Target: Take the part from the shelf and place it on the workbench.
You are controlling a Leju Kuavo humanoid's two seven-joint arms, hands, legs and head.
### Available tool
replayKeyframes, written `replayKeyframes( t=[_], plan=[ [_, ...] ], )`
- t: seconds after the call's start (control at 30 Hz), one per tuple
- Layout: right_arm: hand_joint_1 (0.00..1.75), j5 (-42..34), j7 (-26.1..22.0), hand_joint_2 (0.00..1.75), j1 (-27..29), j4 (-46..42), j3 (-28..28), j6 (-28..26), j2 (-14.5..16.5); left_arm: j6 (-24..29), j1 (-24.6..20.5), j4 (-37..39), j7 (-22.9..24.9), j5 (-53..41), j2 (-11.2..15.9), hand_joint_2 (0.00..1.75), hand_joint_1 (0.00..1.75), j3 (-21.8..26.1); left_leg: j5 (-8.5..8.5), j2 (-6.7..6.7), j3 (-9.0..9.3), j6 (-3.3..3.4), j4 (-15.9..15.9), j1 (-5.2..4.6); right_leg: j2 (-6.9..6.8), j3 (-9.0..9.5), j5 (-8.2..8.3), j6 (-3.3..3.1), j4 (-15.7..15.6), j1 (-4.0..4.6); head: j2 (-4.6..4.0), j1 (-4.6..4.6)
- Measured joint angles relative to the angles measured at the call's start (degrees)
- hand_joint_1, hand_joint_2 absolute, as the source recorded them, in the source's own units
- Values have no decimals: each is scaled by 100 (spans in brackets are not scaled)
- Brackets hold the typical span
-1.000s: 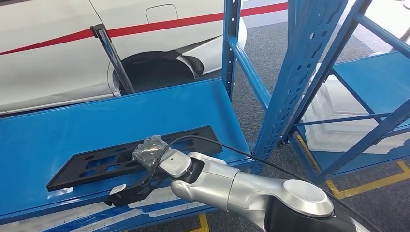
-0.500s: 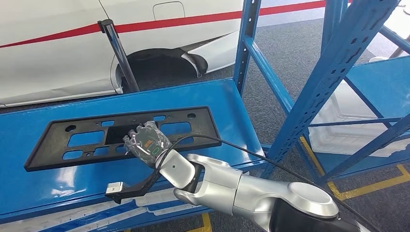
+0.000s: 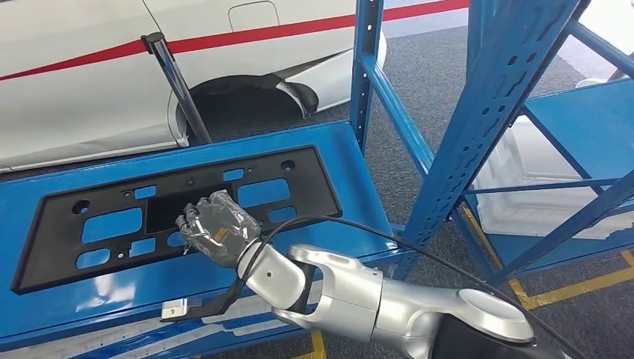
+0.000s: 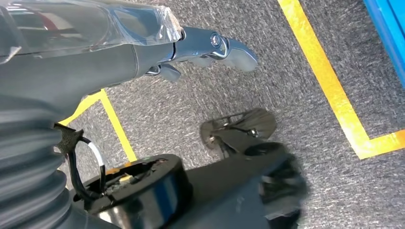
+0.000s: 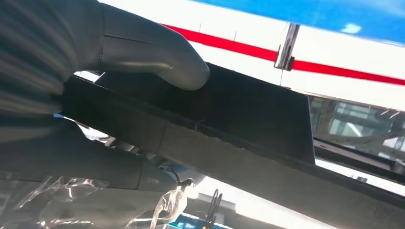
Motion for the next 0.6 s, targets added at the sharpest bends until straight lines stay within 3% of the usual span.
replayKeyframes(
  t=[0.07, 0.1, 0.2, 0.27, 0.37, 0.4, 0.43, 0.47, 0.53, 0.6],
  plan=[
    [175, -31, -30, 175, -1, -49, -5, 51, -11, -3, -16, 0, 2, 11, 3, 175, 0, 1, 270, -9, 317, 13, -689, -17, 10, -14, 12, 27, 7, 18, 0, 1],
    [175, -53, -43, 175, 3, -69, -8, 74, -17, -4, -21, 0, 2, 16, 3, 175, 0, 2, 314, -14, 383, 27, -844, -32, 15, -27, 26, 52, 9, 28, 0, 3],
    [175, -116, -77, 175, 27, -89, -12, 119, -42, -14, -17, 0, 2, 21, 3, 175, 0, 3, 363, -18, 371, 126, -903, -52, 18, -56, 34, 141, 18, 29, 0, 8],
    [175, -140, -85, 175, 33, -91, -16, 150, -68, -21, -21, 0, 2, 21, 3, 175, 0, 4, 428, -9, 351, 223, -934, -45, 12, -156, -251, 169, 324, 31, 0, 17],
    [175, -181, -91, 175, 56, -94, -19, 225, -104, -27, -28, 0, 2, 18, 3, 175, 0, 6, 508, 5, 273, 321, -938, -80, 6, -499, -945, 162, 1432, 39, 0, 26],
    [175, -199, -94, 175, 67, -94, -18, 255, -117, -29, -28, 0, 2, 17, 3, 175, 0, 6, 539, 7, 235, 336, -937, -95, 6, -534, -1030, 155, 1650, 43, 0, 26],
    [175, -213, -97, 175, 76, -93, -18, 279, -130, -30, -27, 0, 2, 17, 3, 175, 0, 6, 574, 6, 193, 343, -936, -109, 6, -466, -1008, 143, 1658, 44, 0, 26],
    [175, -226, -99, 175, 79, -93, -18, 295, -138, -31, -26, 0, 2, 18, 3, 175, 0, 6, 610, 3, 152, 339, -936, -118, 6, -287, -895, 124, 1433, 45, 0, 26],
    [175, -242, -102, 175, 67, -99, -19, 303, -144, -31, -29, 0, 2, 17, 3, 175, 0, 6, 677, -5, 76, 311, -925, -134, 6, 267, -641, 81, 612, 49, 0, 26],
    [175, -261, -101, 175, 51, -117, -20, 313, -142, -30, -36, 0, 5, 15, 3, 175, 0, 6, 754, -7, 25, 255, -917, -145, 9, 599, -506, 55, 55, 69, 0, 18]
  ],
)
